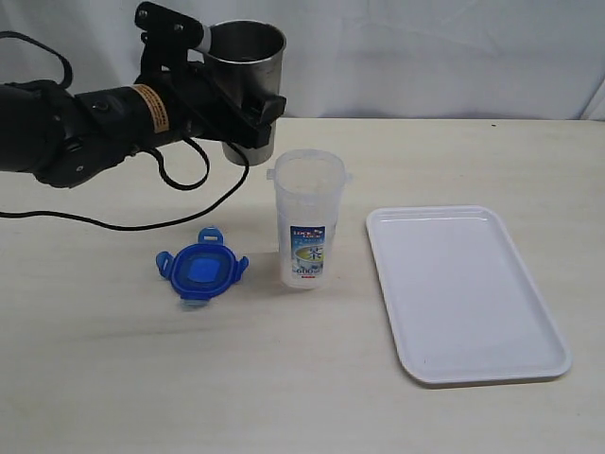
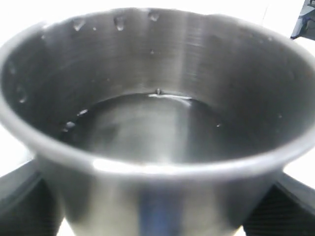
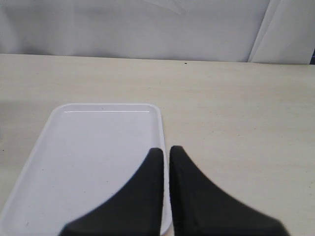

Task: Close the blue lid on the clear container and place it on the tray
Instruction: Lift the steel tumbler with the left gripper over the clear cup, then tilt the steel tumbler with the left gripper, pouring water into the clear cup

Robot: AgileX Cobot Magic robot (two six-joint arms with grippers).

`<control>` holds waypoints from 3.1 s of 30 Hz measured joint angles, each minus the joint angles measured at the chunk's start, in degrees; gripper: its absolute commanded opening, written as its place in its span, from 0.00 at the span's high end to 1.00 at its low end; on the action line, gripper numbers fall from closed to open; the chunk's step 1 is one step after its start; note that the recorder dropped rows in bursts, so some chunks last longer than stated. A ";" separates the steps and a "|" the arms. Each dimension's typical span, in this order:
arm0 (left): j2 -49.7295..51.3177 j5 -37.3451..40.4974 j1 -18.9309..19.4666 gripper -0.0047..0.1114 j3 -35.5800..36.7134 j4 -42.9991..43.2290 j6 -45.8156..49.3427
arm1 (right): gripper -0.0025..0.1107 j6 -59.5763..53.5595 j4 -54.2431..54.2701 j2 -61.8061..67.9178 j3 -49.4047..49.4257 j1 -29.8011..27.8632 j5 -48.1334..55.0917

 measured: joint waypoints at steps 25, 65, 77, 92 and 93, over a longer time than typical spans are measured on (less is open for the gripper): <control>1.92 -5.92 -0.03 0.96 -0.13 9.04 16.51 | 0.94 0.00 0.00 0.00 0.00 0.00 0.00; 1.92 -6.01 -0.03 0.96 -0.13 9.83 35.49 | 0.94 0.00 0.00 0.00 0.00 0.00 0.00; 1.92 -6.81 -0.03 0.96 -0.38 9.83 41.15 | 0.94 0.00 0.00 0.00 0.00 0.00 0.00; 1.92 -7.12 -0.03 0.96 -0.38 7.81 46.58 | 0.94 0.00 0.00 0.00 0.00 0.00 0.00; 1.92 -7.12 -0.03 0.96 -0.38 7.72 47.13 | 0.94 0.00 0.00 0.00 0.00 0.00 0.00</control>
